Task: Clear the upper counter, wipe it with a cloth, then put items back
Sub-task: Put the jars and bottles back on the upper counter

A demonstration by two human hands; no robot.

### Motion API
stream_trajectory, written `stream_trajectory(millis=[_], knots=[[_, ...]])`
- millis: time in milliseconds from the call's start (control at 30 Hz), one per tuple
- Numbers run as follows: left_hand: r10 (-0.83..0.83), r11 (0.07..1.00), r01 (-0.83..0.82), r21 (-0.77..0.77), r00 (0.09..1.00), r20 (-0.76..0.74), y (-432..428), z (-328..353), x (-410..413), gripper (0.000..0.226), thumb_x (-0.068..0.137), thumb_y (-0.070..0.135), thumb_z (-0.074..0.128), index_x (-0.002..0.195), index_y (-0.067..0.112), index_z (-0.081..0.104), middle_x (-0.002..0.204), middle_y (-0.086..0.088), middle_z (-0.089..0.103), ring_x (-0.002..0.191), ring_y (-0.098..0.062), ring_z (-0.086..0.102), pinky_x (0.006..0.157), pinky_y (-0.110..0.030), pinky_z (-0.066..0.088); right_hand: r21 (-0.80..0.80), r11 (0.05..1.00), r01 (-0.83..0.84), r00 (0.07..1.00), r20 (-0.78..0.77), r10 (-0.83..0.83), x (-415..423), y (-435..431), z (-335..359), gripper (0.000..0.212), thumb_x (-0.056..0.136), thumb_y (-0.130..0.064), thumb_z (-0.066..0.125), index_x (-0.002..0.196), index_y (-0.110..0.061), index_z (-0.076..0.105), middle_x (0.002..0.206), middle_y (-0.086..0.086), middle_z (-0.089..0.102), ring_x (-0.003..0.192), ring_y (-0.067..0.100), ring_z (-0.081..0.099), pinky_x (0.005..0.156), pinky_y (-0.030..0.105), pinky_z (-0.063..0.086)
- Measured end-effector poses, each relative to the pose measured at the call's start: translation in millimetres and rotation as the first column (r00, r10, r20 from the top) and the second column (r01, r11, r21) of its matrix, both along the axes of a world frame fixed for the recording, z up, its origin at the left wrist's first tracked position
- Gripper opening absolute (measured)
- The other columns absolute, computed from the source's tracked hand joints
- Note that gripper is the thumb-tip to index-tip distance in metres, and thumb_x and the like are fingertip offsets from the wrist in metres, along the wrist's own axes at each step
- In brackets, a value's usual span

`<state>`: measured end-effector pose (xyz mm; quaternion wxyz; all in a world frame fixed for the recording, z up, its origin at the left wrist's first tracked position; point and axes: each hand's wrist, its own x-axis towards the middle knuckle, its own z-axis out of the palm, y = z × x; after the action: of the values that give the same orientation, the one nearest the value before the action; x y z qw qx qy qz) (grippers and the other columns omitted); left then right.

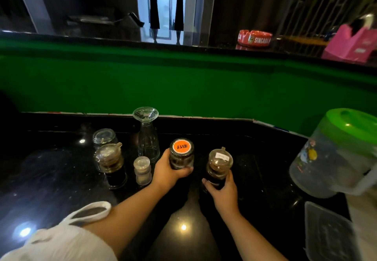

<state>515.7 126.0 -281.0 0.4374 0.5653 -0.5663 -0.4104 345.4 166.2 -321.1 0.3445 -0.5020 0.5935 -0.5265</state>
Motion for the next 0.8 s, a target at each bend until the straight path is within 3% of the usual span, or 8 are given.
stream_trajectory(millis=[133, 333, 467, 667, 800], knots=[[0.002, 0.999, -0.004, -0.036, 0.999, -0.042, 24.8, 36.0, 16.0, 0.064, 0.064, 0.011, 0.084, 0.115, 0.026, 0.048, 0.098, 0.020, 0.060, 0.092, 0.006, 0.056, 0.077, -0.005, 0.042, -0.103, 0.992, -0.066, 0.998, -0.007, 0.066, -6.0, 1.8, 27.5, 0.054, 0.074, -0.011, 0.079, 0.117, -0.028, 0.050, 0.112, -0.009, 0.060, 0.112, 0.005, 0.054, 0.095, 0.019, 0.039], [0.120, 0.986, -0.131, -0.099, 0.987, -0.110, 56.9, 77.7, 53.5, 0.065, 0.064, 0.015, 0.084, 0.120, 0.017, 0.053, 0.105, 0.006, 0.067, 0.099, -0.008, 0.063, 0.092, -0.028, 0.050, -0.226, 0.963, -0.149, 0.983, 0.072, 0.169, 17.1, -2.4, 73.0, 0.054, 0.073, -0.010, 0.078, 0.115, -0.031, 0.051, 0.109, -0.011, 0.063, 0.106, 0.006, 0.060, 0.092, 0.021, 0.044], [0.187, 0.967, -0.210, -0.147, 0.970, -0.154, 68.3, 110.6, 86.2, 0.055, 0.068, 0.012, 0.081, 0.115, 0.018, 0.053, 0.098, 0.009, 0.066, 0.091, -0.009, 0.063, 0.079, -0.024, 0.051, -0.279, 0.926, -0.254, 0.961, 0.037, 0.274, 51.6, -9.8, 106.1, 0.046, 0.075, -0.012, 0.078, 0.107, -0.035, 0.055, 0.107, -0.009, 0.067, 0.103, 0.008, 0.063, 0.090, 0.025, 0.048], [0.185, 0.957, -0.215, -0.197, 0.969, -0.163, 60.3, 158.3, 154.4, 0.048, 0.068, 0.012, 0.080, 0.107, 0.022, 0.053, 0.102, 0.004, 0.066, 0.096, -0.014, 0.064, 0.089, -0.034, 0.052, -0.370, 0.876, -0.309, 0.940, 0.021, 0.340, 123.0, -30.5, 162.7, 0.041, 0.073, -0.012, 0.079, 0.104, -0.029, 0.057, 0.101, -0.007, 0.068, 0.095, 0.007, 0.065, 0.084, 0.024, 0.050], [0.179, 0.953, -0.216, -0.212, 0.967, -0.181, 39.3, 197.0, 200.1, 0.052, 0.069, 0.012, 0.080, 0.111, 0.017, 0.050, 0.098, 0.004, 0.064, 0.089, -0.012, 0.064, 0.069, -0.021, 0.052, -0.441, 0.845, -0.303, 0.941, 0.001, 0.338, 175.6, -52.3, 203.9, 0.044, 0.073, -0.013, 0.080, 0.110, -0.019, 0.058, 0.101, -0.009, 0.066, 0.095, 0.004, 0.064, 0.081, 0.016, 0.051]])
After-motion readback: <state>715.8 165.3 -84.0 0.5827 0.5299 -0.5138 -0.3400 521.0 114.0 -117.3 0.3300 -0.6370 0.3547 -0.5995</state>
